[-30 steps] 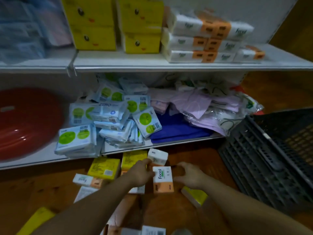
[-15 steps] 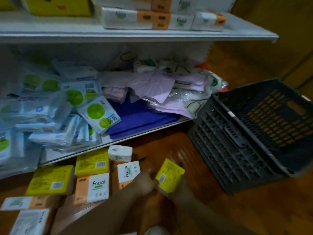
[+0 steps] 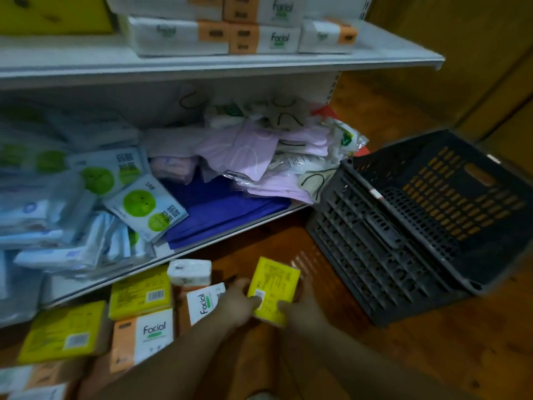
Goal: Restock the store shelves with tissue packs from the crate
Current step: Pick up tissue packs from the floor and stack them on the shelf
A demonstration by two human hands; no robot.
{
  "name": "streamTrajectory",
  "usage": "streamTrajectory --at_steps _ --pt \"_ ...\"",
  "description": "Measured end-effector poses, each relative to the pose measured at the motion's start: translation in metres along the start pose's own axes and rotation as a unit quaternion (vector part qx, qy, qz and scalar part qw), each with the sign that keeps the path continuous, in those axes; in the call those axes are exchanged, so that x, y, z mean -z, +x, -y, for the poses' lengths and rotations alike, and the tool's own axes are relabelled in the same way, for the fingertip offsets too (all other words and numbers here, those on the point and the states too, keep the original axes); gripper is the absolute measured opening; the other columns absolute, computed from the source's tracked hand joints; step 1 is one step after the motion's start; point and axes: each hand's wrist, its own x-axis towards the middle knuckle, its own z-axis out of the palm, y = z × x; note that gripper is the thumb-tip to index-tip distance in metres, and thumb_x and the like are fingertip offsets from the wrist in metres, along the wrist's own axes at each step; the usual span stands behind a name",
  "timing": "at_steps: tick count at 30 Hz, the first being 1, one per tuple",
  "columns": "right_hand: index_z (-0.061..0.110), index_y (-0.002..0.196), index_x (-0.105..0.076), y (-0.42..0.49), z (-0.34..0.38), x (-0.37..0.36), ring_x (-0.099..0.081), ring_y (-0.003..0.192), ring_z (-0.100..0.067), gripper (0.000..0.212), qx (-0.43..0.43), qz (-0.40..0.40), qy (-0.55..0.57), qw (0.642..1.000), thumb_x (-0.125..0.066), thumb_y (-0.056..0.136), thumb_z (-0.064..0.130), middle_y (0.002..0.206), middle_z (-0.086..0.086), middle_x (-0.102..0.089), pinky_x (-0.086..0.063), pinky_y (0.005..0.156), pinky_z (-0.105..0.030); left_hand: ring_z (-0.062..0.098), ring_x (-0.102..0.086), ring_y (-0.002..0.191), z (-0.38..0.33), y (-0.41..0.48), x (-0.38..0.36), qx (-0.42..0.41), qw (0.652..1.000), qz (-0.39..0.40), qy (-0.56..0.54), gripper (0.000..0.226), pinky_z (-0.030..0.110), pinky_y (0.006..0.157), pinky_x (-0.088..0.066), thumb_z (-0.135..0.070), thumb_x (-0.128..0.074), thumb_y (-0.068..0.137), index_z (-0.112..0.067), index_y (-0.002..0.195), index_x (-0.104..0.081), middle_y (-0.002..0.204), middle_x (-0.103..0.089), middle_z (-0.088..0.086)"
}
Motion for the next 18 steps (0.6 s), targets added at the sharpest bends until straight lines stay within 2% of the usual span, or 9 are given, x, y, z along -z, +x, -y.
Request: streamTrajectory --at_steps 2,4,6,8,9,11,14,16,18 --pt "0.014 0.117 -0.045 -0.010 0.041 -0.006 -0.062 0.093 -0.027 0.065 0.040 0.002 -0.018 0.999 -0.057 0.058 -0.012 0.107 -0.014 -0.064 -0.052 0.083 -0.045 0.021 -0.063 0.093 -0.019 -0.013 0.014 -0.035 0.998 -0.021 -0.051 0.031 0.036 0.083 -0.052 -0.019 -0.067 0.082 -0.020 0.110 -0.053 0.107 -0.065 0.006" --pt "0.018 0.119 -0.048 -0.014 0.072 -0.008 -0.064 0.092 -0.022 0.063 0.074 0.004 -0.031 0.997 -0.057 0.070 -0.021 0.106 -0.011 -0.065 -0.055 0.080 -0.040 0.016 -0.064 0.085 -0.043 -0.031 0.032 -0.049 0.991 -0.040 -0.119 0.024 0.034 0.077 -0.053 -0.035 -0.062 0.087 -0.017 0.102 -0.057 0.096 -0.067 0.003" --pt "0.023 0.117 -0.049 -0.024 0.098 -0.010 -0.065 0.095 -0.021 0.052 0.093 0.023 -0.018 0.995 -0.064 0.080 -0.009 0.106 -0.007 -0.066 -0.055 0.081 -0.040 0.016 -0.067 0.081 -0.065 -0.052 0.053 -0.039 0.978 -0.026 -0.202 0.041 0.031 0.077 -0.053 -0.054 -0.047 0.089 -0.018 0.095 -0.067 0.087 -0.071 -0.001" --pt "0.022 0.104 -0.052 -0.039 0.132 -0.018 -0.064 0.092 -0.019 0.027 0.111 0.012 -0.031 0.993 -0.068 0.085 0.013 0.100 -0.004 -0.065 -0.052 0.082 -0.038 0.020 -0.069 0.084 -0.081 -0.071 0.073 -0.051 0.967 -0.024 -0.247 0.048 0.035 0.083 -0.054 -0.056 -0.036 0.092 -0.024 0.088 -0.071 0.087 -0.074 0.000" --pt "0.017 0.096 -0.054 -0.048 0.148 -0.023 -0.062 0.086 -0.018 0.017 0.122 -0.001 -0.051 0.991 -0.066 0.087 0.023 0.093 -0.004 -0.064 -0.049 0.079 -0.036 0.022 -0.069 0.086 -0.089 -0.082 0.084 -0.065 0.967 -0.048 -0.242 0.049 0.037 0.086 -0.053 -0.055 -0.035 0.093 -0.025 0.083 -0.072 0.088 -0.074 0.001" --pt "0.011 0.080 -0.053 -0.062 0.174 -0.033 -0.054 0.074 -0.017 0.026 0.151 -0.022 -0.079 0.985 -0.062 0.089 0.034 0.076 -0.003 -0.057 -0.042 0.068 -0.031 0.022 -0.066 0.084 -0.101 -0.104 0.104 -0.097 0.962 -0.116 -0.227 0.048 0.036 0.082 -0.050 -0.052 -0.036 0.094 -0.022 0.075 -0.069 0.083 -0.071 0.001" --pt "0.015 0.068 -0.045 -0.087 0.205 -0.047 -0.044 0.063 -0.013 0.031 0.216 -0.017 -0.123 0.969 -0.066 0.086 0.028 0.064 0.002 -0.045 -0.033 0.057 -0.025 0.016 -0.057 0.080 -0.117 -0.136 0.133 -0.158 0.939 -0.197 -0.233 0.026 0.035 0.075 -0.047 -0.043 -0.050 0.092 -0.018 0.086 -0.059 0.087 -0.061 0.004" --pt "0.016 0.070 -0.043 -0.109 0.226 -0.053 -0.045 0.065 -0.011 0.029 0.245 0.009 -0.114 0.963 -0.069 0.085 0.018 0.066 0.004 -0.046 -0.034 0.056 -0.021 0.018 -0.054 0.083 -0.127 -0.160 0.147 -0.185 0.923 -0.176 -0.289 0.013 0.039 0.074 -0.048 -0.033 -0.056 0.090 -0.020 0.092 -0.058 0.094 -0.057 0.006" --pt "0.017 0.074 -0.044 -0.132 0.245 -0.059 -0.048 0.070 -0.011 0.027 0.274 0.040 -0.111 0.954 -0.068 0.084 0.011 0.072 0.004 -0.050 -0.038 0.056 -0.015 0.019 -0.053 0.080 -0.137 -0.184 0.158 -0.202 0.905 -0.149 -0.342 0.006 0.039 0.070 -0.047 -0.029 -0.056 0.090 -0.023 0.090 -0.056 0.090 -0.055 0.004"
